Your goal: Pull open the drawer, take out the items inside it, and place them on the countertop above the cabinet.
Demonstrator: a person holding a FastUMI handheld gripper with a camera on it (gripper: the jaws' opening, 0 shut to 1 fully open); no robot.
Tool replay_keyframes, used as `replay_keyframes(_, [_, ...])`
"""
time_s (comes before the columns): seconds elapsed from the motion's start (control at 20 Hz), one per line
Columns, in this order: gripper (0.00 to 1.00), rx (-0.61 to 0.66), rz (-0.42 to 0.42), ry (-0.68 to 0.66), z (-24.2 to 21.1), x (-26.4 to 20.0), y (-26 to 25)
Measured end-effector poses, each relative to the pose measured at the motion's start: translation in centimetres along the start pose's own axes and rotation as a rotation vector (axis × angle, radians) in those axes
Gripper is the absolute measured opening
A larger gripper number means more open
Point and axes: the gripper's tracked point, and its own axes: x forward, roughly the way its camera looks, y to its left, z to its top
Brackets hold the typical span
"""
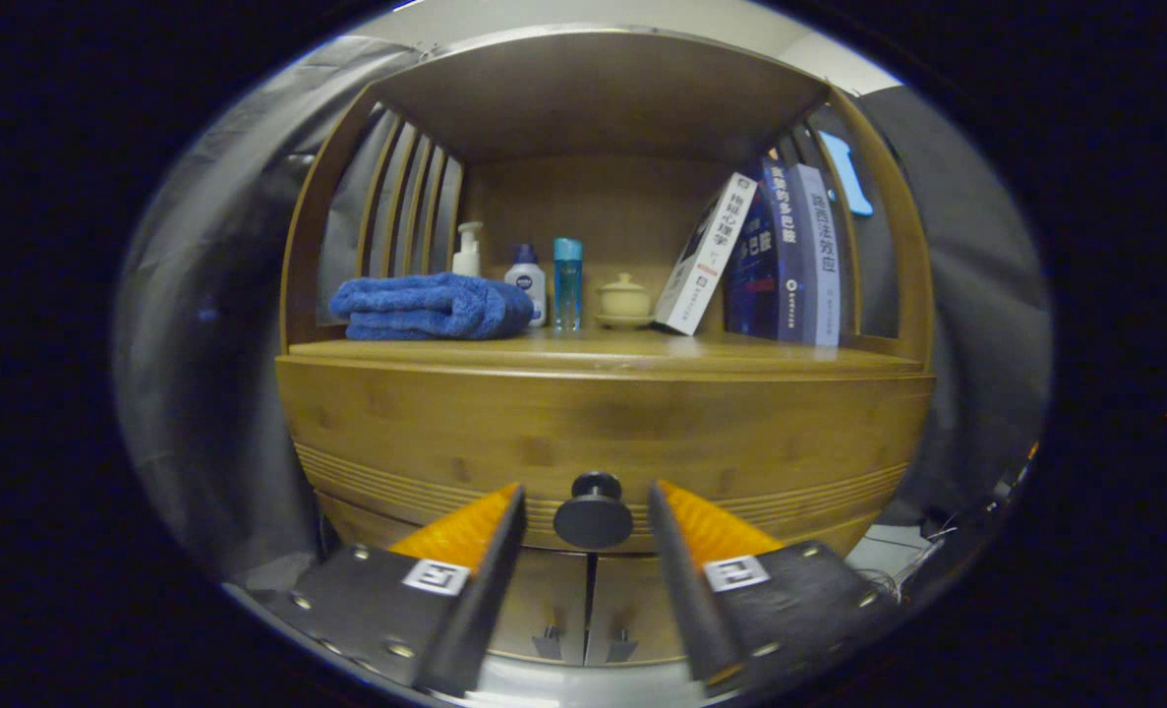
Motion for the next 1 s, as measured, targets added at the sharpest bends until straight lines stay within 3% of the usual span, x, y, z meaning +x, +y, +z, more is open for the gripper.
replay_keyframes(0.2, [0.59, 0.016, -0.003, 0.011, -0.8, 0.6, 0.5])
replay_keyframes(0.25, [0.55, 0.019, -0.050, 0.020, -0.6, 0.4, -0.5])
replay_keyframes(0.4, [0.43, 0.115, -0.045, -0.017, -0.5, 0.7, -0.4])
replay_keyframes(0.55, [0.43, 0.166, -0.056, -0.037, -0.5, 0.8, -0.4])
replay_keyframes(0.65, [0.43, 0.097, -0.033, -0.032, -0.4, 0.7, -0.3])
replay_keyframes(0.75, [0.34, 0.079, -0.030, 0.004, -0.9, 0.1, -0.4])
replay_keyframes(1.0, [0.34, -0.011, -0.066, 0.001, -1.3, -5.0, -0.2])
